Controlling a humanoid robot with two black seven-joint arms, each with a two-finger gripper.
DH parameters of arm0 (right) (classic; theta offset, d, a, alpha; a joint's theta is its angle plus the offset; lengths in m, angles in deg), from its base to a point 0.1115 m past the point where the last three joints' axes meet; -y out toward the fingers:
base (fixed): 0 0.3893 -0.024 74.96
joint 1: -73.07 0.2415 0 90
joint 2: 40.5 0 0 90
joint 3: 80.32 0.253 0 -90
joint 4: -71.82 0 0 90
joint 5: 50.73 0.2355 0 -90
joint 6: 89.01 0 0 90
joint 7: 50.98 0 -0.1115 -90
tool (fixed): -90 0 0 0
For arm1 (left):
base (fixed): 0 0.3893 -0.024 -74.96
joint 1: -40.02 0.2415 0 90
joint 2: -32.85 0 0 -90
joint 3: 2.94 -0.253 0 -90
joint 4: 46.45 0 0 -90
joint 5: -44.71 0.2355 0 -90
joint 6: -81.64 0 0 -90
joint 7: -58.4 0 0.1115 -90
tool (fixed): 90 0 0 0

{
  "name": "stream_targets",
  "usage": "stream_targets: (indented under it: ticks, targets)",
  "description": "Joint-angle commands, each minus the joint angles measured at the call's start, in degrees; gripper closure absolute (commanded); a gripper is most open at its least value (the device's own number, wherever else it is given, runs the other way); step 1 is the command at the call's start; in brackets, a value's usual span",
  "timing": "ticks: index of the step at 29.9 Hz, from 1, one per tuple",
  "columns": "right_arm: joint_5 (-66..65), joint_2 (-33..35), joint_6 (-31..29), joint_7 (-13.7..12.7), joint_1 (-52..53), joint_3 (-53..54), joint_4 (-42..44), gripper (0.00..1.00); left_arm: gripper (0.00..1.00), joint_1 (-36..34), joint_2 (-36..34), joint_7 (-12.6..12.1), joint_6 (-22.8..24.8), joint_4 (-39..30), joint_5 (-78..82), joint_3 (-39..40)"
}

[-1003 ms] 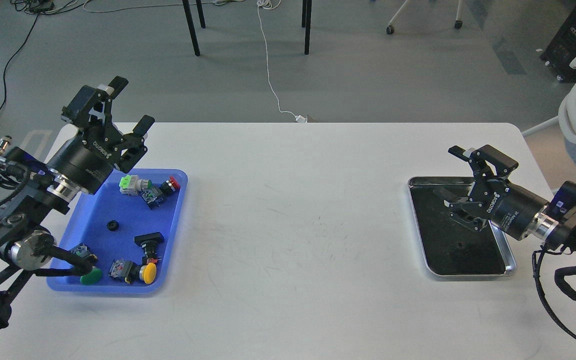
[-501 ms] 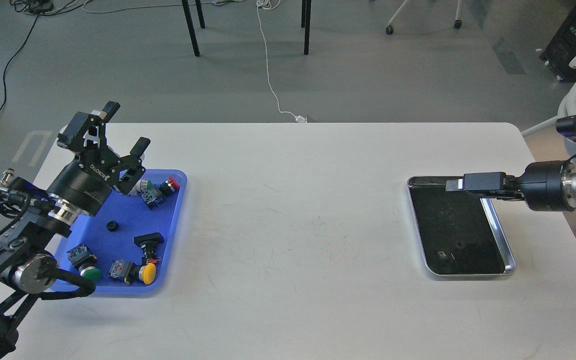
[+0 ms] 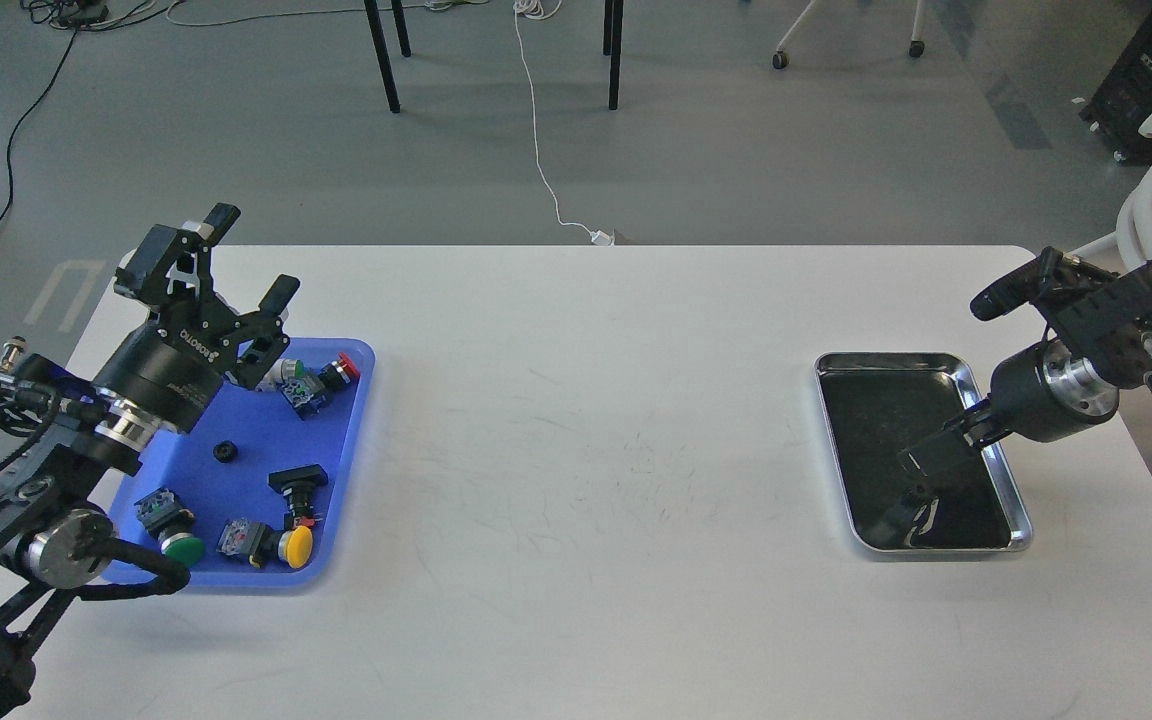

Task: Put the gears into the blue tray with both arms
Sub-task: 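Grasp a second black gear on the metal tray with the right gripper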

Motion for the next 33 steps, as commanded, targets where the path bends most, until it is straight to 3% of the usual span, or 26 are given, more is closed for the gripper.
stream_targets:
  ticks: [1, 7, 21, 30, 33]
  targets:
    - [-0.1, -1.1, 1.3, 0.0, -0.5, -2.4, 0.4, 0.07, 0.02, -0.1, 0.0, 0.0, 0.1, 0.0, 0.0, 0.0]
    - [0.0, -1.9, 2.3, 0.0, -1.1, -3.8, 0.4, 0.10, 0.02, 0.0, 0.0, 0.0, 0.0, 0.1, 0.1, 0.0]
    - [0.1, -5.0, 5.4, 0.0, -4.9, -3.8, 2.8, 0.40, 0.02, 0.0, -0.2, 0.0, 0.0, 0.1, 0.1, 0.0]
    - [0.1, -5.3, 6.0, 0.0, -5.7, -3.8, 3.3, 0.42, 0.02, 0.3, -0.3, 0.0, 0.1, 0.1, 0.1, 0.1]
    - [0.1, -4.9, 6.4, 0.0, -5.7, -3.9, 3.3, 0.50, 0.02, 0.3, -0.3, 0.0, 0.1, 0.1, 0.0, 0.1]
